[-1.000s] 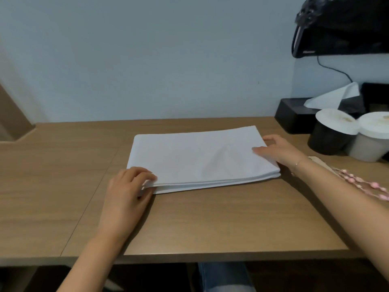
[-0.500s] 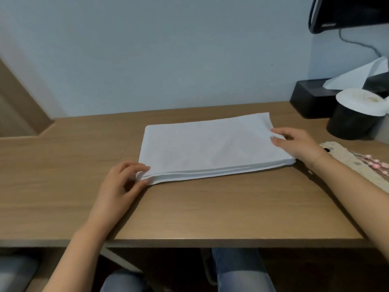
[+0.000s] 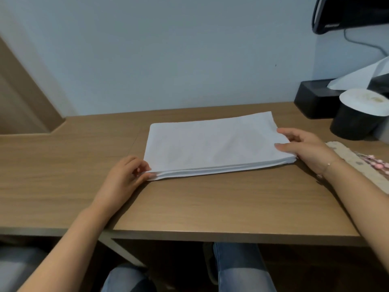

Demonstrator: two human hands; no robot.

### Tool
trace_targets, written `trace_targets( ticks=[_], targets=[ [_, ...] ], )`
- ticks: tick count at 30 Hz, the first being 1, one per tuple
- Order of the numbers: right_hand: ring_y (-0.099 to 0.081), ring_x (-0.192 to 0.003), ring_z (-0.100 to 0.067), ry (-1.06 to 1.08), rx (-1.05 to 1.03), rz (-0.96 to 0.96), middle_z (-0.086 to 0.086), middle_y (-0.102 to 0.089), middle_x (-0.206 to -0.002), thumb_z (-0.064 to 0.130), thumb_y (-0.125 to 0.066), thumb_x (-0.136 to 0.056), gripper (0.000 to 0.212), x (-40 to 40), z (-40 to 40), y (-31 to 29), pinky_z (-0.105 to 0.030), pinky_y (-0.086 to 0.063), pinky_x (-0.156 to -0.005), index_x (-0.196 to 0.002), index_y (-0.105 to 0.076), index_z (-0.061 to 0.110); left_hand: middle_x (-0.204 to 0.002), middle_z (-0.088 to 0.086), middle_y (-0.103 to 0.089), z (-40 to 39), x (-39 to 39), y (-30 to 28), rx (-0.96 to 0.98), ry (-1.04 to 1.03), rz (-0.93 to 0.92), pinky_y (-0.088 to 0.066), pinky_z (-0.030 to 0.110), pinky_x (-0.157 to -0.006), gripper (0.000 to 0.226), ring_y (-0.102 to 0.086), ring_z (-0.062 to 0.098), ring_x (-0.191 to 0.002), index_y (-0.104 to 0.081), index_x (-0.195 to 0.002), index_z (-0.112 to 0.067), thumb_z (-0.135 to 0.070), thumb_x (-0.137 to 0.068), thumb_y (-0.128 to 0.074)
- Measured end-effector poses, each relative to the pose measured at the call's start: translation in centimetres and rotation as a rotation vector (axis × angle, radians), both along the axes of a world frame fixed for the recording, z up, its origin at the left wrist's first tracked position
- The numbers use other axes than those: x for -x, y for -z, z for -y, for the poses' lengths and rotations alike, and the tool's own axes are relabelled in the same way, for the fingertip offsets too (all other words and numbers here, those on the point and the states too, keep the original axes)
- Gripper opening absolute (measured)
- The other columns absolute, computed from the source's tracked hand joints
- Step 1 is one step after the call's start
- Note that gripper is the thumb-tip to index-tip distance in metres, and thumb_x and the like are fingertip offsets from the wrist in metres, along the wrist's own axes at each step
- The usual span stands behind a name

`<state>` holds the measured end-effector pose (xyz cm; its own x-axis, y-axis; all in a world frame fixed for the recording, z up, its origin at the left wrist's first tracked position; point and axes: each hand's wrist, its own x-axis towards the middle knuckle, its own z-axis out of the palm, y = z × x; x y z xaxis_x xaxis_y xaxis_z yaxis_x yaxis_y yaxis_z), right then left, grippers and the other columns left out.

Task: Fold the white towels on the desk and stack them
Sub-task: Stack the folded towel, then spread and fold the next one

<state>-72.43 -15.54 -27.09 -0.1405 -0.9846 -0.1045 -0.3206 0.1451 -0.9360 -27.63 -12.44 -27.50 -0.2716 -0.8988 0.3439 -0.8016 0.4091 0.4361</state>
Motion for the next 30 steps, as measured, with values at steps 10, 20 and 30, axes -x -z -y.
trace_targets(
  ticks=[10, 20, 30],
  targets=[
    [-0.053, -0.103, -0.012, 0.003, 0.034, 0.034, 0.006, -0.053, -0.122, 0.011, -0.073, -0.082, 0.060, 0.0, 0.1, 0.2, -0.023, -0.040, -0.085, -0.137, -0.053, 0.022, -0.097, -0.013, -0.050, 0.8, -1.0, -1.1, 0.132, 0.119, 0.258, -0.045, 0.025, -0.071, 0.021, -0.048, 0.004, -0.082, -0.061, -0.096, -0.020, -0.037, -0.097, -0.050],
    [-0.055, -0.104, -0.005, -0.056, -0.028, 0.100, 0.007, -0.055, -0.128, 0.007, -0.075, -0.077, 0.069, 1.1, -0.2, 0.3, -0.024, -0.043, -0.088, -0.140, -0.049, 0.021, -0.103, -0.018, -0.049, 0.4, -1.2, 0.0, -0.019, 0.089, 0.113, -0.053, 0.022, -0.072, 0.029, -0.055, 0.001, -0.086, -0.059, -0.100, -0.036, -0.056, -0.080, -0.059],
    [-0.053, -0.085, 0.002, -0.005, -0.003, 0.072, 0.011, -0.051, -0.116, 0.008, -0.074, -0.081, 0.065, 0.3, -0.3, 0.0, -0.004, -0.045, -0.054, -0.140, -0.049, 0.019, -0.104, -0.019, -0.053, 0.4, 0.0, 0.0, -0.020, 0.095, 0.040, -0.053, 0.034, -0.070, 0.024, -0.055, 0.003, -0.079, -0.063, -0.098, -0.030, -0.048, -0.085, -0.054]
  ],
)
